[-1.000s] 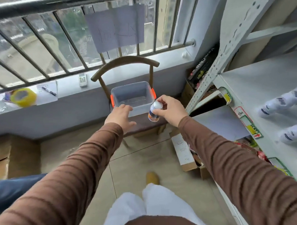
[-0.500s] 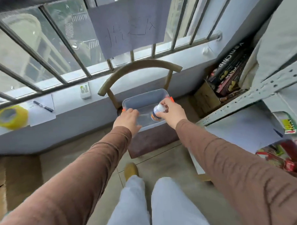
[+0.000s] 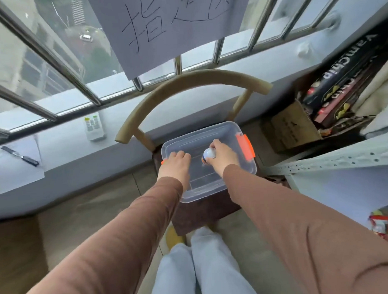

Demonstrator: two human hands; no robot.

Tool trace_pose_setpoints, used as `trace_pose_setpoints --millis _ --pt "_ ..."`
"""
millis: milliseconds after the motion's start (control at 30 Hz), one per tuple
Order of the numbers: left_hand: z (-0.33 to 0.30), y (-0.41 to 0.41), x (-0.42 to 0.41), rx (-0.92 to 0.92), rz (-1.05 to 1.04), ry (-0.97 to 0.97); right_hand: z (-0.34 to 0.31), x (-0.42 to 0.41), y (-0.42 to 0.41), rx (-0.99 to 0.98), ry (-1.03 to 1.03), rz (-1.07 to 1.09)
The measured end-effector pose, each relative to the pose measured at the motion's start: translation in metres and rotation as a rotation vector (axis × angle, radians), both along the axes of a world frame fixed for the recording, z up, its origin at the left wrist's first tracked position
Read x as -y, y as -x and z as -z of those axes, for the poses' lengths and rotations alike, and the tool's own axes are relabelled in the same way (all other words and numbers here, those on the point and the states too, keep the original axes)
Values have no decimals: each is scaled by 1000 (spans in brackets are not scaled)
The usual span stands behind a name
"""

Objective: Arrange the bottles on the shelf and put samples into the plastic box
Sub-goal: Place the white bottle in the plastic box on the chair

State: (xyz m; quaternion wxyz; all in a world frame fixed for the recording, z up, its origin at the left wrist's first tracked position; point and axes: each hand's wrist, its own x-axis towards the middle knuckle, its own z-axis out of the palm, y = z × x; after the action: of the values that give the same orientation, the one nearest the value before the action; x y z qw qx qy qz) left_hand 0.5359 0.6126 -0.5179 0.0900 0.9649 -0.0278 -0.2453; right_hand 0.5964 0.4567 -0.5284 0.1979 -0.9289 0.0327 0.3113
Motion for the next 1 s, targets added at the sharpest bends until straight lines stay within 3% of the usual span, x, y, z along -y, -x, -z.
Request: trace_pose_setpoints --millis 267,467,800,1000 --pt "39 -17 -7 63 70 -69 57 -27 -17 29 -15 -93" --pt "38 -10 -3 95 50 -86 59 -22 -7 42 -27 -137" --pt "-54 43 26 125 13 -85 -61 70 75 274 -181 72" --pt "-140 119 81 166 67 -63 -144 156 187 400 -80 83"
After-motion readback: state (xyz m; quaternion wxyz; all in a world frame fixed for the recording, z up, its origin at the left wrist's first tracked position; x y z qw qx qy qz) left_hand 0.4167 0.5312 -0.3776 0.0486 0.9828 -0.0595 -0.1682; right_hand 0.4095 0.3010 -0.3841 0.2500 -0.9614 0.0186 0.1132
